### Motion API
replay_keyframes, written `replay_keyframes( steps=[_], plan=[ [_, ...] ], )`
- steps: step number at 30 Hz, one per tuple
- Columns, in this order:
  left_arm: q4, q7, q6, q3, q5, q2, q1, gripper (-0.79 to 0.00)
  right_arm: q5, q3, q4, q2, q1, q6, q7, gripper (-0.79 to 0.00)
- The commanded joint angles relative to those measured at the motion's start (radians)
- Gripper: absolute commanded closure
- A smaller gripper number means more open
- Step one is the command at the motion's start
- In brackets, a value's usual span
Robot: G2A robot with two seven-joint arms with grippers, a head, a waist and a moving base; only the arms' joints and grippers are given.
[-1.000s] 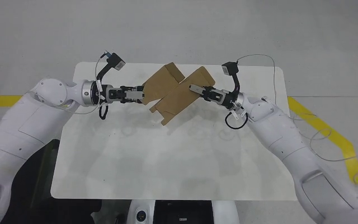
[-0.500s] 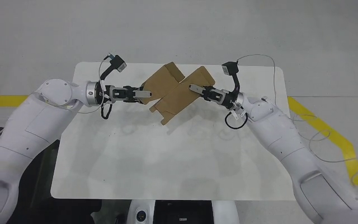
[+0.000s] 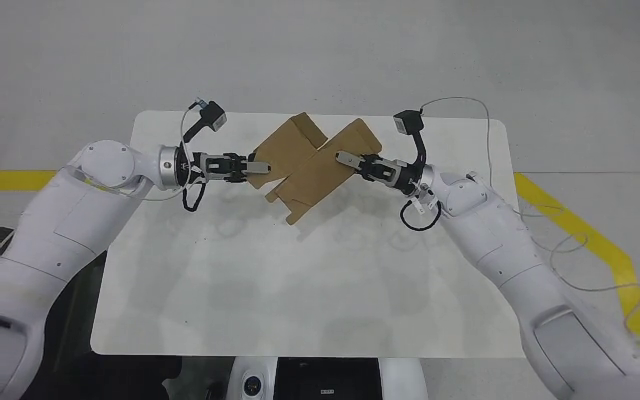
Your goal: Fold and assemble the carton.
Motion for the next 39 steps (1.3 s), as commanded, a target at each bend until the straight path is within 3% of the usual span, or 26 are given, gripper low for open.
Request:
replay_keyframes(
  steps=[1, 2, 4, 5, 6, 16, 23, 32, 34, 39],
  plan=[
    [0.002, -0.005, 0.004, -0.007, 0.002, -0.003, 0.003, 0.000, -0.001, 0.004, 0.001, -0.001, -0.002, 0.002, 0.001, 0.000],
    [0.003, -0.007, 0.005, -0.010, 0.002, -0.005, 0.005, 0.000, -0.002, 0.006, 0.002, -0.002, -0.003, 0.002, 0.002, 0.000],
    [0.006, -0.013, 0.010, -0.018, 0.001, -0.008, 0.008, 0.000, -0.002, 0.011, 0.007, -0.003, -0.006, 0.003, 0.006, -0.317],
    [0.007, -0.017, 0.011, -0.023, 0.001, -0.009, 0.009, 0.000, -0.001, 0.016, 0.014, -0.002, -0.006, 0.004, 0.008, -0.413],
    [0.007, -0.022, 0.013, -0.028, 0.000, -0.010, 0.009, 0.000, -0.001, 0.022, 0.021, -0.001, -0.006, 0.004, 0.012, -0.785],
    [0.005, -0.131, 0.014, -0.082, 0.043, -0.011, -0.002, 0.000, -0.006, 0.123, 0.054, 0.045, -0.017, -0.028, 0.119, -0.785],
    [-0.015, -0.190, -0.015, -0.101, 0.132, -0.011, -0.004, 0.000, 0.053, 0.142, -0.130, 0.086, -0.056, 0.041, 0.197, -0.785],
    [-0.098, -0.225, -0.024, -0.100, 0.217, -0.009, 0.014, 0.000, 0.153, 0.044, -0.313, 0.109, -0.054, 0.133, 0.289, -0.560],
    [-0.114, -0.227, -0.022, -0.101, 0.224, -0.007, 0.018, 0.000, 0.164, 0.019, -0.315, 0.108, -0.043, 0.133, 0.290, -0.468],
    [-0.140, -0.232, -0.017, -0.106, 0.227, -0.001, 0.024, 0.000, 0.177, -0.052, -0.304, 0.102, -0.013, 0.133, 0.290, -0.419]
  ],
)
